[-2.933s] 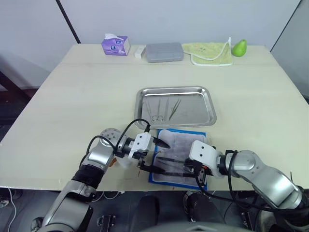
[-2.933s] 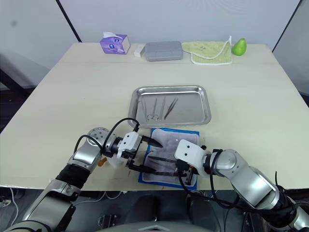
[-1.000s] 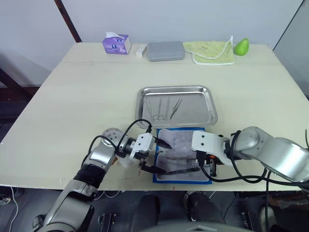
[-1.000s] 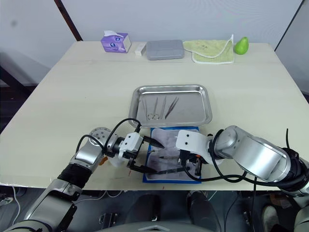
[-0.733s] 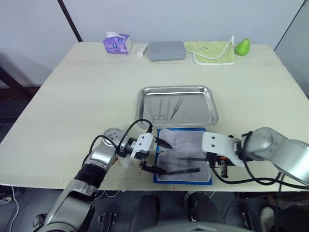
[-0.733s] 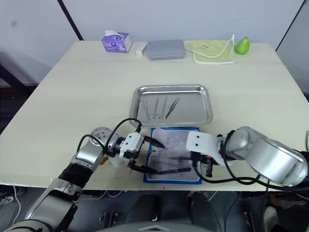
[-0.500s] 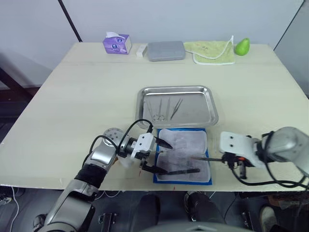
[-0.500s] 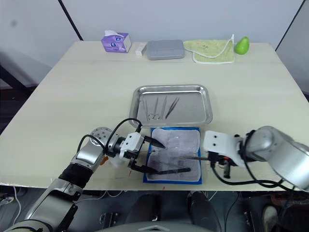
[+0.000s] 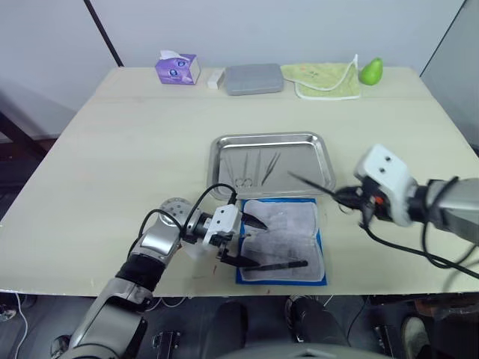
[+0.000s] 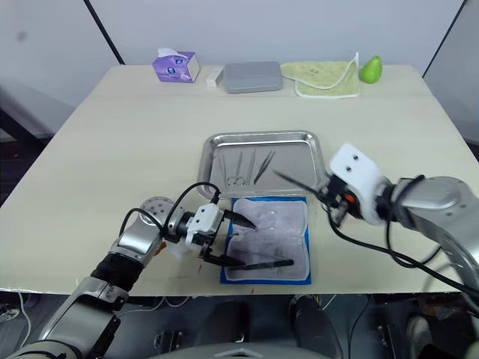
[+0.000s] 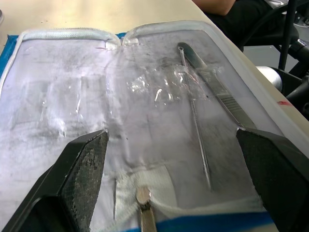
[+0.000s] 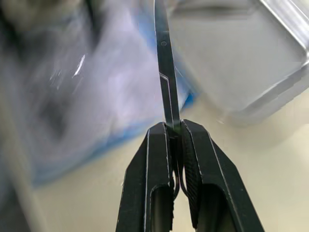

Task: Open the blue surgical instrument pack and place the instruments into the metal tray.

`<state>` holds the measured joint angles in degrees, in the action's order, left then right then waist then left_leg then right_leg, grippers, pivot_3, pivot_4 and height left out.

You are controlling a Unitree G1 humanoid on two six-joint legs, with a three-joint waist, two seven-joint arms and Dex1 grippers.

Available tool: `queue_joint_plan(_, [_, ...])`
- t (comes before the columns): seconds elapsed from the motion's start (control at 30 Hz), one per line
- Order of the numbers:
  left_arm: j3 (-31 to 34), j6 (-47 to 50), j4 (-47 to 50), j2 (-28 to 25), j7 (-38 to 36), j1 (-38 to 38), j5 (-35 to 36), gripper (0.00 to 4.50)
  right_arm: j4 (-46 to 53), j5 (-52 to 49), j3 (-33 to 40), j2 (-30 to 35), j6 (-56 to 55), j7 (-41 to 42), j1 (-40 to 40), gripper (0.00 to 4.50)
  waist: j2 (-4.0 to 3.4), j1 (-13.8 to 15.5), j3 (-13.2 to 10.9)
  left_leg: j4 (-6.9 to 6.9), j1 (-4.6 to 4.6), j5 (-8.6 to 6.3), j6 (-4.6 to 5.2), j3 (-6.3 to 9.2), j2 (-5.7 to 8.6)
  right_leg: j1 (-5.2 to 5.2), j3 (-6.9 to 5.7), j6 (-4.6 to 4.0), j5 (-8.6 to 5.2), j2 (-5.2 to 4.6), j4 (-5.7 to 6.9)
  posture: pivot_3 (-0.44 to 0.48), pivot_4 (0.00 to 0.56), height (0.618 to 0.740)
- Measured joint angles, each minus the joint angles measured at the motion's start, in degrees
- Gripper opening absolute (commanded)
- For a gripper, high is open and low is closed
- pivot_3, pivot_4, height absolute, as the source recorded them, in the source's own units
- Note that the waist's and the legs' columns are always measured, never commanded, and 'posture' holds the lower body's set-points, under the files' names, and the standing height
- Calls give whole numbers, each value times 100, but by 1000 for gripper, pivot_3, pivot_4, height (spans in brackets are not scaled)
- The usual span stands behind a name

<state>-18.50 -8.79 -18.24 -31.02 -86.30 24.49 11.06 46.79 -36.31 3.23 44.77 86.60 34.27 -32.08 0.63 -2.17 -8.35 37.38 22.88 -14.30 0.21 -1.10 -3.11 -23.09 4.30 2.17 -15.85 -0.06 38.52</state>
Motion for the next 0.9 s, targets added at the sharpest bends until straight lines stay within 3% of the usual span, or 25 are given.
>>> queue_joint_plan(0.07, [-5,42,34,6,28,14,-15,4500,-482,292,116,-1524,445,-908,-413,20,14,-5,7,-3,6,0,0,1,-4,-3,-6,-3,2,5,1,0,150,740])
queue_joint_plan(0.27, [10,94,165,-1,59,-42,-8,4500,-1661,1324,-49,-3294,549,-2558,-771,20,4,13,6,-7,36,0,0,0,4,-29,-7,-22,15,0,3,0,150,740])
queue_joint_plan(0.57, [35,122,237,-22,118,-95,-7,4500,-3385,2211,-96,-4465,-432,-3499,-988,20,2,-6,7,-3,47,1,0,2,3,-37,-9,-22,16,2,7,0,150,740])
queue_joint_plan(0.9, [43,227,340,-55,161,-135,-7,4500,-3951,2613,-61,-4947,-959,-3883,-1011,20,3,-21,7,-3,47,1,0,4,3,-37,-10,-22,16,2,8,0,150,740])
